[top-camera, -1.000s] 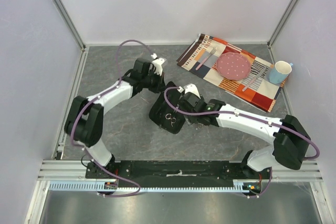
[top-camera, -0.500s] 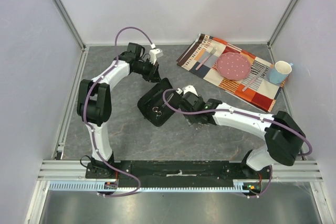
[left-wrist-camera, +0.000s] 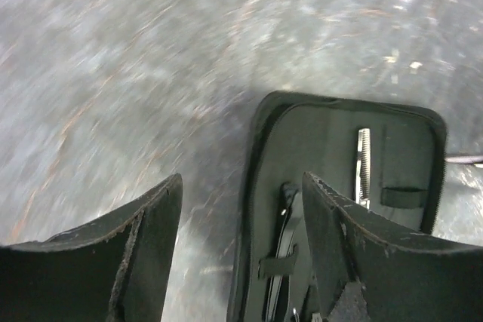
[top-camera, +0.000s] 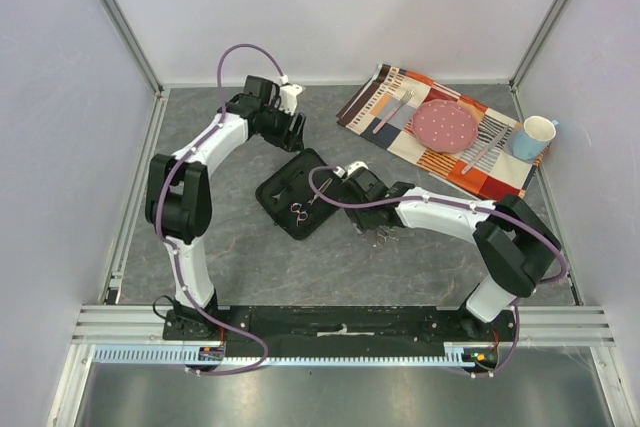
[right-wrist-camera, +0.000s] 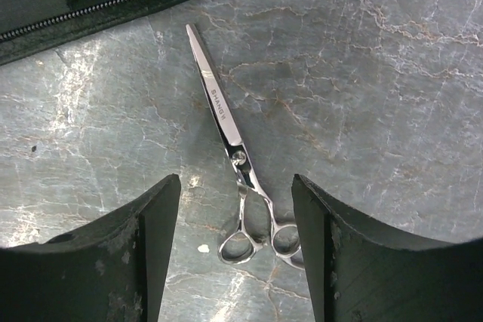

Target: Sort the hair-cutting tools

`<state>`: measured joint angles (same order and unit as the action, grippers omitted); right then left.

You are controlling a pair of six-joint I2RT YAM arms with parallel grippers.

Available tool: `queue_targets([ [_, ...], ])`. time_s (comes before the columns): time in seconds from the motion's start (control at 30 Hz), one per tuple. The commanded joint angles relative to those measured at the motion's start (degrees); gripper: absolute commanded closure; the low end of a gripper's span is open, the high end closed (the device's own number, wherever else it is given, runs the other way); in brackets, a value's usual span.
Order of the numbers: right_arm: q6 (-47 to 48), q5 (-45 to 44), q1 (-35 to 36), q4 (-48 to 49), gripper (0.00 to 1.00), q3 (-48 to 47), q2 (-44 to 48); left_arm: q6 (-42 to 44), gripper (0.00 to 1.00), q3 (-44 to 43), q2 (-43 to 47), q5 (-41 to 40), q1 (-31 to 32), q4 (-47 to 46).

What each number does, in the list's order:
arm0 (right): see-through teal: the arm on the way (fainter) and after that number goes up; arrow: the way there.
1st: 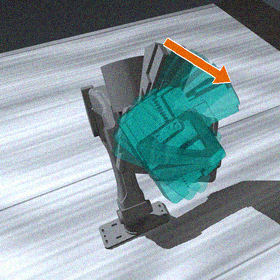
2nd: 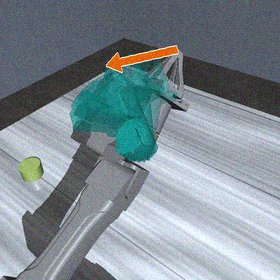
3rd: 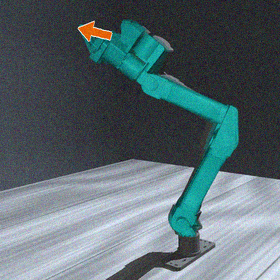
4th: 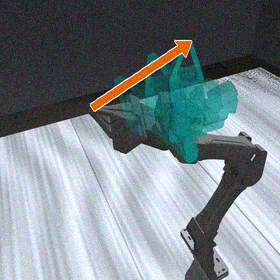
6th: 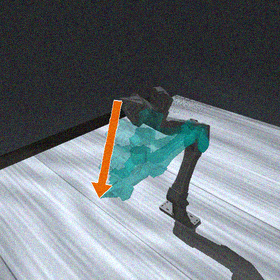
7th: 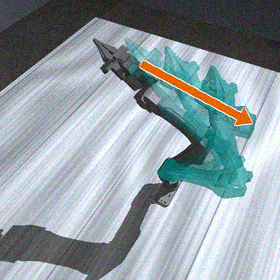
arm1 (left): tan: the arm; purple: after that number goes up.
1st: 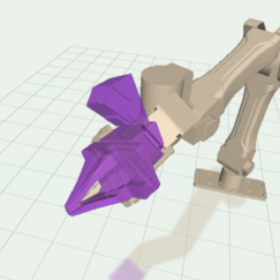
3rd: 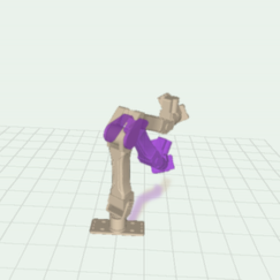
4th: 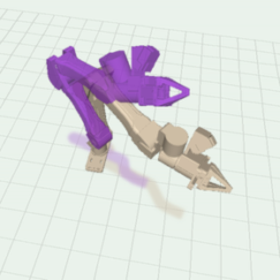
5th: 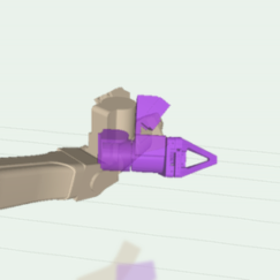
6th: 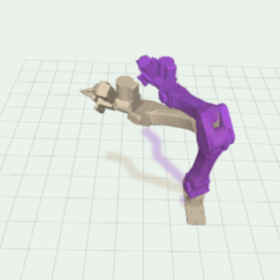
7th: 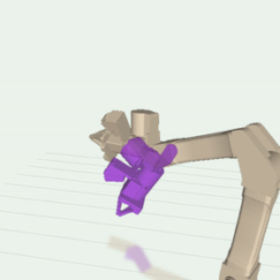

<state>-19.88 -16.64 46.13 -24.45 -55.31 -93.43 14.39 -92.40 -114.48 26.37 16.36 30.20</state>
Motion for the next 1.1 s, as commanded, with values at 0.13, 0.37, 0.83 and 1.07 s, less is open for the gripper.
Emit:
queue_targets([
  [0.13, 3.53, 8.73, -5.08, 7.30, 0.31, 2.66, -0.88, -28.62, 0.29, 17.84, 25.33, -19.79, 0.07, -11.37],
  [0.37, 2.92, 12.25, -6.84, 9.33, 0.35, 5.83, -0.97, -33.64, 0.29, 33.84, 39.14, -19.16, 1.04, -13.06],
  [0.83, -0.68, 8.30, -5.18, 7.57, 0.64, 11.98, 2.19, -42.33, 0.29, 45.46, 49.08, -23.90, 1.22, -13.23],
  [1.07, -2.36, 5.84, -2.28, 5.99, 0.84, 12.42, 2.37, -45.59, 0.29, 49.68, 58.22, -29.53, 1.22, -12.18],
])
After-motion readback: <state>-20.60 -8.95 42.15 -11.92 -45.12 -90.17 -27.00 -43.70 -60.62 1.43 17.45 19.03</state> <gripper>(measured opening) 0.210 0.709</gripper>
